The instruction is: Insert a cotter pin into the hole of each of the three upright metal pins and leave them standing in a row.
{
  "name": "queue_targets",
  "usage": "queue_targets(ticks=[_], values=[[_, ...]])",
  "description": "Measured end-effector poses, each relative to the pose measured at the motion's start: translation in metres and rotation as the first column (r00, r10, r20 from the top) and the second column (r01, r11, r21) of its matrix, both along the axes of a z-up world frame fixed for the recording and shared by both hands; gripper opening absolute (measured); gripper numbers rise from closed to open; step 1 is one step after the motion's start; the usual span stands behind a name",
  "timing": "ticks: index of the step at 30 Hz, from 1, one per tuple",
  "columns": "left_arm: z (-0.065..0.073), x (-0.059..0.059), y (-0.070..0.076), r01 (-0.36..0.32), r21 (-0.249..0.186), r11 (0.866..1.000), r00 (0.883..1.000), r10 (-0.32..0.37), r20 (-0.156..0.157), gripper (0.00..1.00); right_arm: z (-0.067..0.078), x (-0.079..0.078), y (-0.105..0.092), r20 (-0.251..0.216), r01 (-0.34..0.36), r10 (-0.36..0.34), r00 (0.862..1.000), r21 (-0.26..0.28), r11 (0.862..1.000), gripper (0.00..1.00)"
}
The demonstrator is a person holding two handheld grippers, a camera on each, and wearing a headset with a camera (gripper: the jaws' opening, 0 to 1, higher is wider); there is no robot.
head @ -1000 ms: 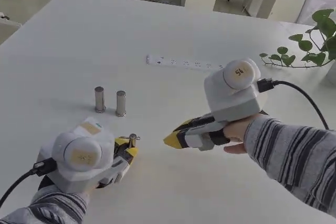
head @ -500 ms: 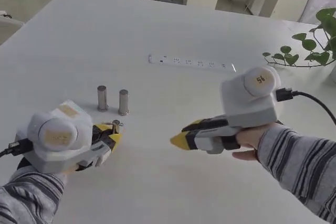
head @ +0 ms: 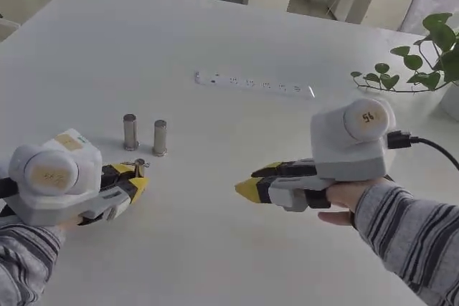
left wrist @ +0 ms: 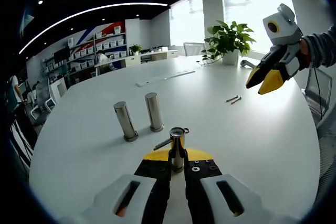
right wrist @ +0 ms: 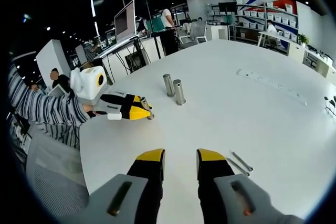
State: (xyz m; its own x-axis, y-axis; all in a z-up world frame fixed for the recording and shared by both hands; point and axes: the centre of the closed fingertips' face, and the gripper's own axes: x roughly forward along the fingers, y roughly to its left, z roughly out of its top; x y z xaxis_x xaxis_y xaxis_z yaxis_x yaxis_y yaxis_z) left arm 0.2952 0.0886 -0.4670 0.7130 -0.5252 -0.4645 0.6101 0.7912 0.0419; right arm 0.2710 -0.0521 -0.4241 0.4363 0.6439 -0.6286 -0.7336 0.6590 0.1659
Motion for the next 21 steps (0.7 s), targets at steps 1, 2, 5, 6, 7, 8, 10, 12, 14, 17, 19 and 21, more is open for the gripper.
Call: queue_targets(ticks=[1, 2, 5, 6, 7, 8, 10, 12, 14, 17, 19, 21], values=[[0.0007, -0.0007, -0.0001, 0.001, -0.010, 1.000, 1.000, -0.001, 0.002, 0.05, 0.0000, 0.0002, -0.0007, 0.000, 0.002, -0.002, 1.000, -0.001, 1.000, 0.20], [0.0011, -0.0009, 0.0000, 0.002, -0.011, 1.000, 1.000, -0.002, 0.004, 0.05, 0.0001, 0.0004, -0.0017, 0.002, 0.004, -0.004, 1.000, -0.003, 1.000, 0.20], [0.0017, -0.0008, -0.0013, 0.005, -0.027, 1.000, 1.000, -0.005, 0.010, 0.05, 0.0002, 0.0002, -0.0033, -0.001, 0.013, -0.013, 1.000, 0.000, 1.000, 0.20], [0.0019, -0.0006, -0.0013, 0.000, -0.035, 0.999, 1.000, 0.000, 0.010, 0.05, -0.0001, -0.0001, -0.0037, -0.002, 0.014, -0.014, 1.000, 0.000, 1.000, 0.19], [0.0020, 0.0000, -0.0013, -0.006, -0.042, 0.999, 1.000, 0.006, 0.010, 0.05, -0.0010, -0.0004, -0.0045, -0.006, 0.018, -0.018, 1.000, -0.004, 1.000, 0.18], [0.0022, 0.0000, -0.0016, -0.003, -0.040, 0.999, 1.000, 0.004, 0.012, 0.05, -0.0018, -0.0003, -0.0051, -0.006, 0.019, -0.019, 1.000, -0.005, 1.000, 0.18], [0.0025, 0.0006, -0.0024, 0.003, -0.033, 0.999, 1.000, -0.003, 0.017, 0.05, -0.0028, -0.0005, -0.0049, -0.010, 0.022, -0.022, 1.000, -0.003, 1.000, 0.18], [0.0025, 0.0010, -0.0029, 0.005, -0.035, 0.999, 1.000, -0.004, 0.017, 0.06, -0.0031, -0.0007, -0.0039, -0.010, 0.021, -0.021, 1.000, -0.004, 1.000, 0.18], [0.0024, 0.0016, -0.0025, 0.004, -0.031, 1.000, 1.000, -0.004, 0.021, 0.06, -0.0040, -0.0011, -0.0022, -0.021, 0.019, -0.019, 1.000, -0.002, 1.000, 0.18], [0.0018, 0.0019, -0.0024, -0.002, -0.046, 0.999, 1.000, 0.003, 0.015, 0.06, -0.0029, -0.0010, -0.0003, -0.021, 0.016, -0.016, 1.000, 0.003, 1.000, 0.18], [0.0011, 0.0024, -0.0022, 0.000, -0.047, 0.999, 1.000, 0.001, 0.011, 0.06, -0.0022, -0.0011, 0.0004, -0.020, 0.016, -0.016, 1.000, 0.003, 1.000, 0.18], [0.0008, 0.0027, -0.0019, 0.000, -0.050, 0.999, 1.000, 0.001, 0.005, 0.06, -0.0016, -0.0012, 0.0005, -0.019, 0.014, -0.014, 1.000, 0.002, 1.000, 0.18]])
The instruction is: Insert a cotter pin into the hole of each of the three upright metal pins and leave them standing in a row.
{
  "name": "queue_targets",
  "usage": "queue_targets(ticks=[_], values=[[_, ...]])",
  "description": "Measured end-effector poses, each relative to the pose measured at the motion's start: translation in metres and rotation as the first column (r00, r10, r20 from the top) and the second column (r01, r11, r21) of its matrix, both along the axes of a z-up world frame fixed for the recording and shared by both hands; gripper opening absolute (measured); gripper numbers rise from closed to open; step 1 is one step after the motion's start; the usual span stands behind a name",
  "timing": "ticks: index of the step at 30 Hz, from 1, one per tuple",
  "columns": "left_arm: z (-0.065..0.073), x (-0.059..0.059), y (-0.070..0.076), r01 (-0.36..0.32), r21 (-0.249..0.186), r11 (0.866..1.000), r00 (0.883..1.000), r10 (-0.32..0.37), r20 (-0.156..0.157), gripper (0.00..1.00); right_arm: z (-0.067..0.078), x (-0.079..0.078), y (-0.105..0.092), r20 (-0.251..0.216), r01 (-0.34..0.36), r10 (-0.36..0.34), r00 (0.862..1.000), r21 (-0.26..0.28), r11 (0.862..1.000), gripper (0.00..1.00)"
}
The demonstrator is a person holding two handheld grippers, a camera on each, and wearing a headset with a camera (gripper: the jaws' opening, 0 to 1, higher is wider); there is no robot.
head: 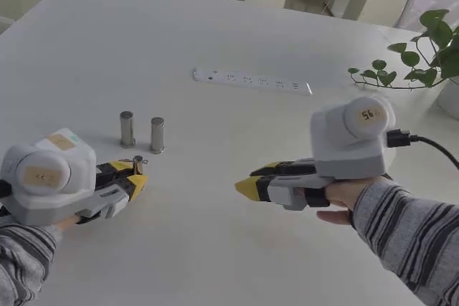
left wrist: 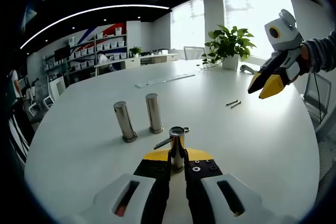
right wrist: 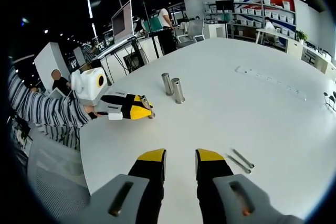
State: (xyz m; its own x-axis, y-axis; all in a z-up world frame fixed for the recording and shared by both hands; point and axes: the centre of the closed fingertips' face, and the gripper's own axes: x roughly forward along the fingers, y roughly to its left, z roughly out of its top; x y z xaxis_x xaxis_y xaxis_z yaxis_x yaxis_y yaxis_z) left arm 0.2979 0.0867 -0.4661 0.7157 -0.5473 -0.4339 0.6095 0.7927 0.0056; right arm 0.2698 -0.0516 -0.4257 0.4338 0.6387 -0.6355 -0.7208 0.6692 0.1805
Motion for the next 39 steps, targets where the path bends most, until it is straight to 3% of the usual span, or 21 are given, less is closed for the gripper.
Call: queue_targets(ticks=[6, 9, 12, 14, 19, 22, 25, 29, 32, 35, 39], values=[[0.000, 0.001, 0.000, 0.001, -0.016, 1.000, 1.000, -0.002, -0.006, 0.10, -0.001, -0.002, 0.001, -0.008, -0.011, 0.011, 1.000, -0.003, 1.000, 0.18], [0.001, 0.000, 0.001, -0.008, -0.049, 0.999, 1.000, 0.007, -0.022, 0.14, 0.001, 0.000, 0.001, -0.003, 0.000, 0.000, 1.000, 0.008, 1.000, 0.19], [0.000, -0.003, 0.003, -0.010, -0.035, 0.999, 0.999, 0.009, -0.031, 0.20, 0.001, 0.003, 0.000, 0.002, 0.012, -0.012, 1.000, 0.015, 1.000, 0.21], [0.002, -0.006, 0.007, -0.021, -0.037, 0.999, 0.999, 0.019, -0.033, 0.25, 0.001, 0.004, 0.001, 0.002, 0.021, -0.021, 1.000, 0.022, 1.000, 0.22], [0.015, -0.010, 0.016, -0.076, -0.091, 0.993, 0.997, 0.072, -0.042, 0.36, 0.005, 0.013, 0.007, 0.027, 0.018, -0.019, 0.999, 0.046, 0.999, 0.24], [0.021, -0.014, 0.019, -0.100, -0.133, 0.986, 0.994, 0.093, -0.057, 0.41, 0.008, 0.024, 0.018, 0.071, -0.007, 0.002, 0.997, 0.062, 0.998, 0.24], [0.025, -0.019, 0.019, -0.100, -0.123, 0.987, 0.994, 0.094, -0.054, 0.51, 0.009, 0.041, 0.032, 0.108, -0.004, -0.004, 0.994, 0.071, 0.997, 0.26], [0.034, -0.024, 0.020, -0.104, -0.128, 0.986, 0.994, 0.100, -0.041, 0.55, 0.014, 0.066, 0.057, 0.162, -0.012, -0.004, 0.987, 0.100, 0.995, 0.29], [0.039, -0.027, 0.025, -0.135, -0.105, 0.985, 0.990, 0.131, -0.046, 0.60, 0.012, 0.081, 0.072, 0.175, -0.020, 0.002, 0.985, 0.103, 0.994, 0.31], [0.047, -0.030, 0.027, -0.144, -0.106, 0.984, 0.990, 0.143, -0.019, 0.63, 0.011, 0.088, 0.088, 0.176, -0.031, 0.011, 0.984, 0.110, 0.993, 0.31], [0.050, -0.034, 0.027, -0.150, -0.102, 0.983, 0.989, 0.148, -0.026, 0.67, 0.004, 0.097, 0.103, 0.169, -0.017, -0.005, 0.986, 0.127, 0.992, 0.31]])
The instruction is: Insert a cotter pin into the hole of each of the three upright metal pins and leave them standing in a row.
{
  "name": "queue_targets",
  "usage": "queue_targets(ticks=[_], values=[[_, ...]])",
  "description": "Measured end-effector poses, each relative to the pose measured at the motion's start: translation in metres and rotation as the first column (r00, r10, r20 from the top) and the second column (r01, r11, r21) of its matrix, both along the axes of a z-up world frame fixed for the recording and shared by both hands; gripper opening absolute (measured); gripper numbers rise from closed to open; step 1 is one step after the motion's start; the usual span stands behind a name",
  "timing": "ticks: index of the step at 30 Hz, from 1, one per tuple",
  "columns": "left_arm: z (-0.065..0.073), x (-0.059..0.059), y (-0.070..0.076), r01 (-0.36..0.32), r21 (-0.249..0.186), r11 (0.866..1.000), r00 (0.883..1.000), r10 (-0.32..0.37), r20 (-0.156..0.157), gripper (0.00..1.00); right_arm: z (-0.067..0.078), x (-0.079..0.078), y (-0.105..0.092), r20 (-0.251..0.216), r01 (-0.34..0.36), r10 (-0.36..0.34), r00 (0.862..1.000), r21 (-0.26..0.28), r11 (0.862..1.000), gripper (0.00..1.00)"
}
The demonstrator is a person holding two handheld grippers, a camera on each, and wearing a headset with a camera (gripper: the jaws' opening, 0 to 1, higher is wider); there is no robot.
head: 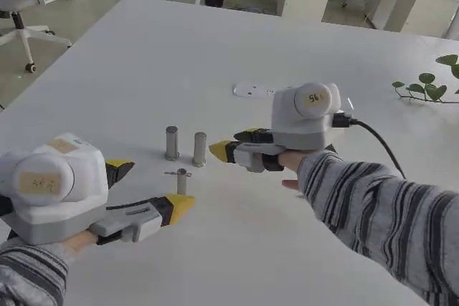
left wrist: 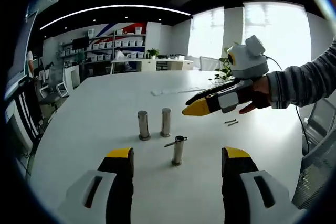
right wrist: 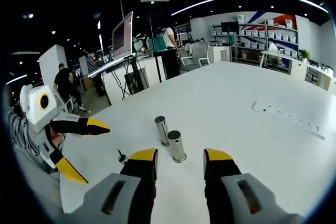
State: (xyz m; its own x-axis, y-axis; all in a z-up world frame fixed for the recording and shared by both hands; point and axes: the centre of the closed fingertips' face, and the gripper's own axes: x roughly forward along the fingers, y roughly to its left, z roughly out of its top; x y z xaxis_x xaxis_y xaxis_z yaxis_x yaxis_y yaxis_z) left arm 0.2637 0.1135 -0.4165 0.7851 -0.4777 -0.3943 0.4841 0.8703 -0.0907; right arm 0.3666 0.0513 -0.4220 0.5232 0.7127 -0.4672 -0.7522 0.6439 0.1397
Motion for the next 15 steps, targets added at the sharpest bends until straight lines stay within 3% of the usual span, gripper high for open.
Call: queue_targets(ticks=[4, 9, 12, 15], values=[[0.004, -0.003, -0.002, -0.001, -0.032, 1.000, 1.000, 0.001, -0.002, 0.69, -0.010, 0.005, 0.009, -0.047, 0.046, -0.044, 0.998, 0.042, 0.998, 0.31], [0.008, -0.008, -0.003, 0.025, -0.017, 1.000, 1.000, -0.025, 0.003, 0.73, -0.017, 0.008, 0.020, -0.034, 0.022, -0.021, 0.999, 0.033, 0.999, 0.29], [0.013, -0.009, -0.003, 0.028, -0.035, 0.999, 1.000, -0.028, 0.015, 0.74, -0.021, 0.012, 0.027, -0.020, 0.003, -0.003, 1.000, 0.019, 1.000, 0.23], [0.013, -0.011, -0.003, 0.032, -0.026, 0.999, 0.999, -0.032, 0.012, 0.74, -0.021, 0.015, 0.031, -0.012, -0.005, 0.005, 1.000, 0.026, 1.000, 0.19]])
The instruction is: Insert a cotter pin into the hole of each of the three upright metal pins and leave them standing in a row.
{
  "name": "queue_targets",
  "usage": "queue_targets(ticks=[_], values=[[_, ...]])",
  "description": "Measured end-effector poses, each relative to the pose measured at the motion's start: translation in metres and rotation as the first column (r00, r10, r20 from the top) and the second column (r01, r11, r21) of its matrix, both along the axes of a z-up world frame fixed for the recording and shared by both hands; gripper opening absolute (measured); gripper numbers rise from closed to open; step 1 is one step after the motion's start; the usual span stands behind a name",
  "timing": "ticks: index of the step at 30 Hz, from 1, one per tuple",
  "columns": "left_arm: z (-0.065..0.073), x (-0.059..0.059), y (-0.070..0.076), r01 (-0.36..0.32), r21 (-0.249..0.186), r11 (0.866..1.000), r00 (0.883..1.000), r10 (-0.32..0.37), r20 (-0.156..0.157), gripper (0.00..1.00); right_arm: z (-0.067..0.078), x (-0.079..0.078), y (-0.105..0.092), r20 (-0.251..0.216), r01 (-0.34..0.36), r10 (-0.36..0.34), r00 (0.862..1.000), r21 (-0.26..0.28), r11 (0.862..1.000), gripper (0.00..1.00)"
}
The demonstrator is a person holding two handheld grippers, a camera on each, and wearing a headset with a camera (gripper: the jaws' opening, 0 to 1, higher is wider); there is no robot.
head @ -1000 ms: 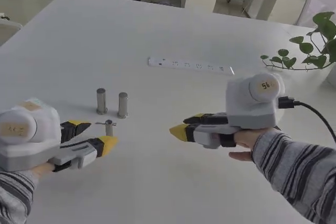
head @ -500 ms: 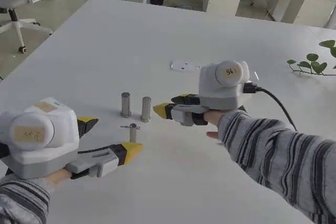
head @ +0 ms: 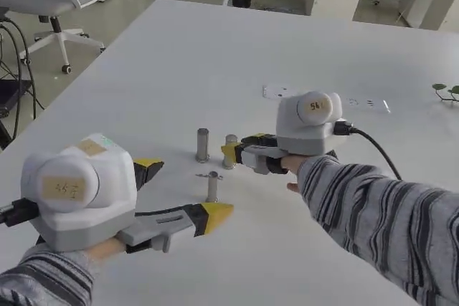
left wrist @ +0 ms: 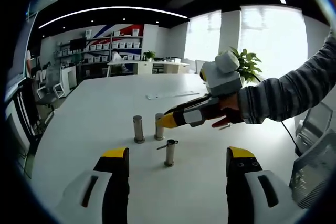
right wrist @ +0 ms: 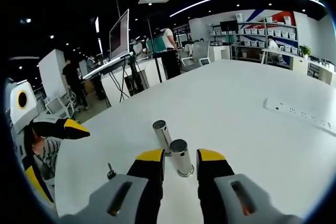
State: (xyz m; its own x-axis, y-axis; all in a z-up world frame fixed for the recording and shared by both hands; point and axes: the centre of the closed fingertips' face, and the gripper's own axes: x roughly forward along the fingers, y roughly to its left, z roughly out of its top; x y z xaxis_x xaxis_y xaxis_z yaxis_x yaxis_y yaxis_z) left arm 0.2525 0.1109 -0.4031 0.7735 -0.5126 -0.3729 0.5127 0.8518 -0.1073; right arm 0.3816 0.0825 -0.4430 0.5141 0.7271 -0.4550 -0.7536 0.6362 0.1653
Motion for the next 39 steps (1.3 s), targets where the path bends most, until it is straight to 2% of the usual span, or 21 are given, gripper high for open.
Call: queue_targets(ticks=[4, 6, 9, 12, 15, 20, 25, 26, 28, 32, 35, 39], values=[[0.001, -0.001, 0.000, 0.004, 0.004, 1.000, 1.000, -0.004, 0.004, 0.74, -0.001, 0.001, 0.003, -0.015, 0.007, -0.007, 1.000, 0.005, 1.000, 0.12], [0.003, -0.001, 0.001, -0.001, -0.005, 1.000, 1.000, 0.001, 0.002, 0.74, -0.002, 0.000, 0.004, -0.011, 0.005, -0.005, 1.000, 0.004, 1.000, 0.12], [0.002, -0.001, 0.004, -0.005, 0.014, 1.000, 1.000, 0.005, -0.004, 0.71, -0.003, 0.001, 0.005, -0.006, 0.006, -0.006, 1.000, -0.005, 1.000, 0.11], [0.004, -0.002, 0.005, -0.006, 0.006, 1.000, 1.000, 0.006, -0.006, 0.71, -0.002, 0.000, 0.006, 0.007, 0.003, -0.003, 1.000, -0.005, 1.000, 0.10], [0.005, -0.003, 0.006, 0.001, 0.013, 1.000, 1.000, -0.001, -0.004, 0.72, 0.000, -0.003, 0.006, 0.019, 0.004, -0.003, 1.000, -0.028, 1.000, 0.09], [0.006, -0.007, 0.003, 0.015, 0.021, 1.000, 1.000, -0.015, -0.011, 0.72, 0.003, -0.004, 0.002, 0.012, 0.012, -0.011, 1.000, -0.035, 0.999, 0.08], [0.009, -0.010, 0.000, 0.031, 0.031, 0.999, 1.000, -0.031, -0.007, 0.72, 0.006, -0.002, -0.006, 0.038, -0.003, 0.005, 0.999, -0.042, 0.999, 0.08], [0.010, -0.010, 0.000, 0.034, 0.032, 0.999, 0.999, -0.034, -0.004, 0.72, 0.010, -0.003, -0.008, 0.057, -0.008, 0.011, 0.998, -0.046, 0.999, 0.08], [0.012, -0.013, -0.005, 0.064, 0.034, 0.997, 0.998, -0.064, -0.008, 0.71, 0.014, -0.007, -0.011, 0.063, -0.020, 0.024, 0.998, -0.051, 0.998, 0.08], [0.016, -0.015, -0.009, 0.078, 0.048, 0.996, 0.997, -0.078, 0.005, 0.72, 0.019, -0.022, -0.022, 0.072, -0.045, 0.049, 0.996, -0.063, 0.997, 0.08], [0.019, -0.015, -0.012, 0.081, 0.046, 0.996, 0.997, -0.081, 0.003, 0.73, 0.020, -0.034, -0.030, 0.068, -0.064, 0.068, 0.995, -0.066, 0.996, 0.08], [0.025, -0.016, -0.018, 0.095, 0.046, 0.994, 0.995, -0.096, 0.020, 0.76, 0.017, -0.052, -0.041, 0.065, -0.104, 0.109, 0.992, -0.079, 0.991, 0.08]])
